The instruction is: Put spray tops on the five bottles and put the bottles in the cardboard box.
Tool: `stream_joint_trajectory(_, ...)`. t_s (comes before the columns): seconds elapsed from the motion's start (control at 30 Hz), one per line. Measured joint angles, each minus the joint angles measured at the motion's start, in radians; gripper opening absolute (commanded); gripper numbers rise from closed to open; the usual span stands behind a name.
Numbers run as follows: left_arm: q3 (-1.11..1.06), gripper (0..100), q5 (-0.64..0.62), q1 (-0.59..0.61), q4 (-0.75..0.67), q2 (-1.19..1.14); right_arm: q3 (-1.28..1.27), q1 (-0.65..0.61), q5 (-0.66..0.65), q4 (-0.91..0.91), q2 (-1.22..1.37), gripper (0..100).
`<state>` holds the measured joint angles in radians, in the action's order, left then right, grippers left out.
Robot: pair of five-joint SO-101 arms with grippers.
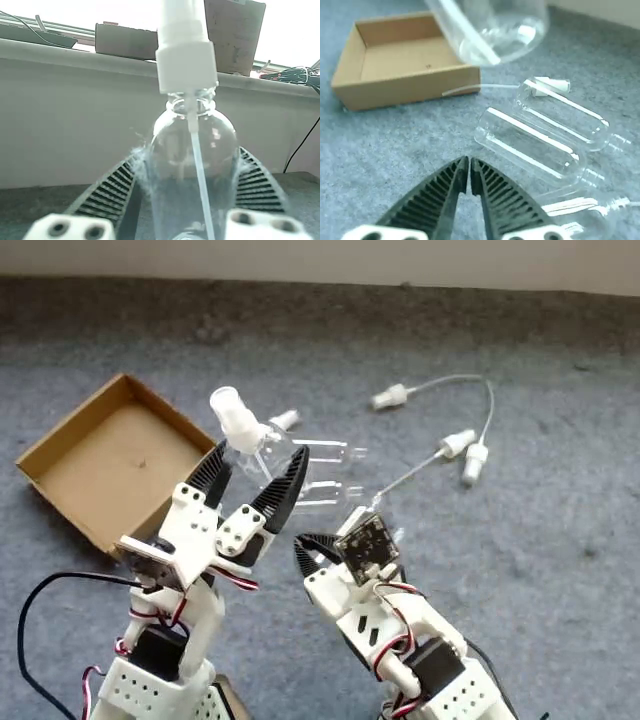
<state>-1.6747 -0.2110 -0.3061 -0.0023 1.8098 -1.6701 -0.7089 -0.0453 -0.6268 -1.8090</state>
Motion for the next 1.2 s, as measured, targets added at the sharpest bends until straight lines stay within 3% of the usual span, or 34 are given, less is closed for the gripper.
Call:
stream_joint_trajectory(0.17, 0.000, 12, 0.000, -0.046, 0.000, 0.000, 0.000, -0.011, -0.021, 0.126, -0.014, 0.4)
stream_joint_trajectory(0.6, 0.000, 12, 0.000, -0.160, 0.084, 0.012, 0.000, -0.011, -0.021, 0.201, -0.012, 0.4)
stream_joint_trajectory(0.9, 0.000, 12, -0.005, -0.167, 0.138, 0.014, 0.000, 0.150, -0.021, 0.207, -0.012, 0.4)
stream_joint_trajectory(1.2, 0.000, 12, -0.005, -0.167, 0.150, 0.014, 0.000, 0.167, -0.021, 0.207, -0.012, 0.4)
